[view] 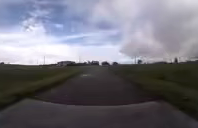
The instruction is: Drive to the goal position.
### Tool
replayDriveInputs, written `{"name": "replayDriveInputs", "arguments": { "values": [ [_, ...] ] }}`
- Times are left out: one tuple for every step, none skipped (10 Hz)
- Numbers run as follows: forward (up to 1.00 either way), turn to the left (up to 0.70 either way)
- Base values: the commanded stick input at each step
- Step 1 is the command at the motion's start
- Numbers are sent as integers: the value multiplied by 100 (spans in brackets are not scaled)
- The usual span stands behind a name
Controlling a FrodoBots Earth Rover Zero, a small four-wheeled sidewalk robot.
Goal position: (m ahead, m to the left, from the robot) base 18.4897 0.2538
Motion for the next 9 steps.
{"name": "replayDriveInputs", "arguments": {
  "values": [
    [100,-6],
    [100,0],
    [100,-23],
    [100,-30],
    [100,-5],
    [100,-2],
    [100,0],
    [100,0],
    [100,0]
  ]
}}
